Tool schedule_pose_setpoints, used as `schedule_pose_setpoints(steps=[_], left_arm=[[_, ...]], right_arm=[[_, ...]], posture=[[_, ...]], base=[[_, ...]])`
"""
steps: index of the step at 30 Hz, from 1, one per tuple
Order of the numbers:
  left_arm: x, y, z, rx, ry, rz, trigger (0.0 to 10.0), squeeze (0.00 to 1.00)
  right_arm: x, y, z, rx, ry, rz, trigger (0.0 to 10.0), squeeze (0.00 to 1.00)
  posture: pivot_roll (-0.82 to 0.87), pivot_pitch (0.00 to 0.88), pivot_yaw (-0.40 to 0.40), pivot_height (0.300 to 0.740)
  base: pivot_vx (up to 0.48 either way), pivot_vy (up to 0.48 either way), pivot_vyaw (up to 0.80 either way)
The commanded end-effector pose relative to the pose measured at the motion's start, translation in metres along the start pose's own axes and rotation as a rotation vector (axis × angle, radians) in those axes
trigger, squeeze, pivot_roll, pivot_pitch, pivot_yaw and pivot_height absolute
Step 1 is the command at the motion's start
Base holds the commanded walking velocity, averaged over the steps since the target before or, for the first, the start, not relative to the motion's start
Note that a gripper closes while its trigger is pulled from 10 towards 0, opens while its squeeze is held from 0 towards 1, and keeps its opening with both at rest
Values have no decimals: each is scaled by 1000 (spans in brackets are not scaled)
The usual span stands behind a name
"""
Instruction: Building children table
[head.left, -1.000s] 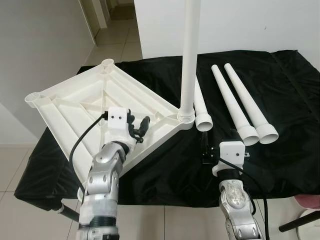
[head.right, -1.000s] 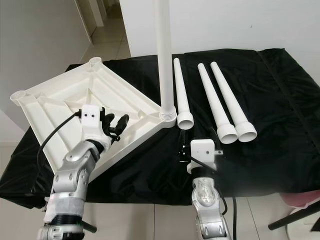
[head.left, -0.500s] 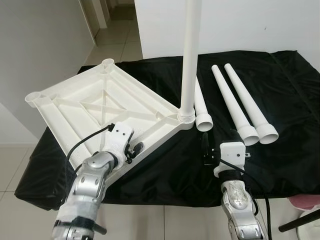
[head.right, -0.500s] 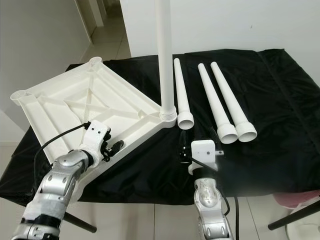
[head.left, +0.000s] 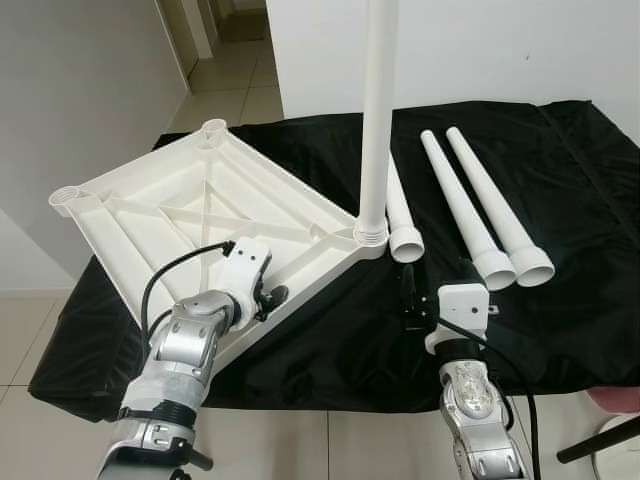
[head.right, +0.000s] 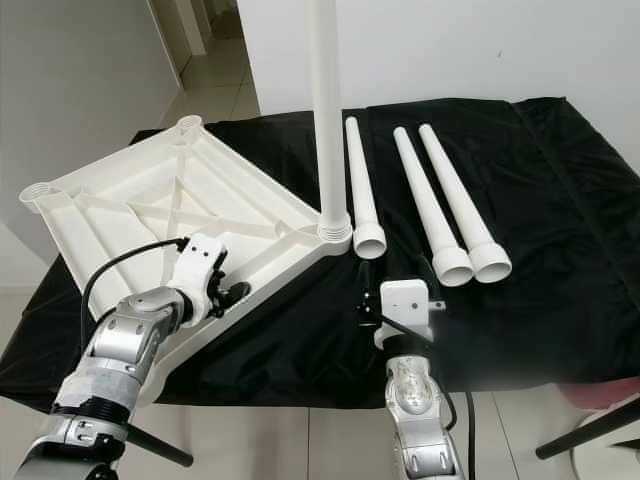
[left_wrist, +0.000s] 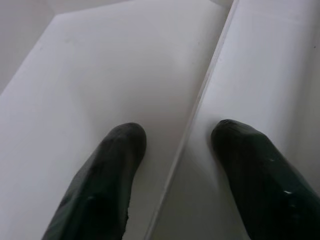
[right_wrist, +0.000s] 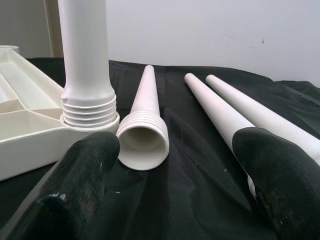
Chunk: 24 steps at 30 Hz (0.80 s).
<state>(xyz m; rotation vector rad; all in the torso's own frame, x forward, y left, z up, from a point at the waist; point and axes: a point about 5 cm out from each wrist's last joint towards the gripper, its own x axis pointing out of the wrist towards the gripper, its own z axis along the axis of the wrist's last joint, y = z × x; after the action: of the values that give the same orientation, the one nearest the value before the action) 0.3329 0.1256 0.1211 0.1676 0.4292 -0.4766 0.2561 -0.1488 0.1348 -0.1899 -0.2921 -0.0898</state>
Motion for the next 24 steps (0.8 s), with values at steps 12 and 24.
schedule_pose_setpoints(steps=[12,24], left_arm=[[7,-7,-9,-179,46,336,0,55],[17,-46,21,-138,-125,79,10000,1000]], right_arm=[[2,7,0,18,4,-10,10000,0],[4,8,0,25,2,-19,10000,0]], posture=[[-114,42,130,740],[-114,42,135,740]], base=[[0,0,0],[0,0,0]])
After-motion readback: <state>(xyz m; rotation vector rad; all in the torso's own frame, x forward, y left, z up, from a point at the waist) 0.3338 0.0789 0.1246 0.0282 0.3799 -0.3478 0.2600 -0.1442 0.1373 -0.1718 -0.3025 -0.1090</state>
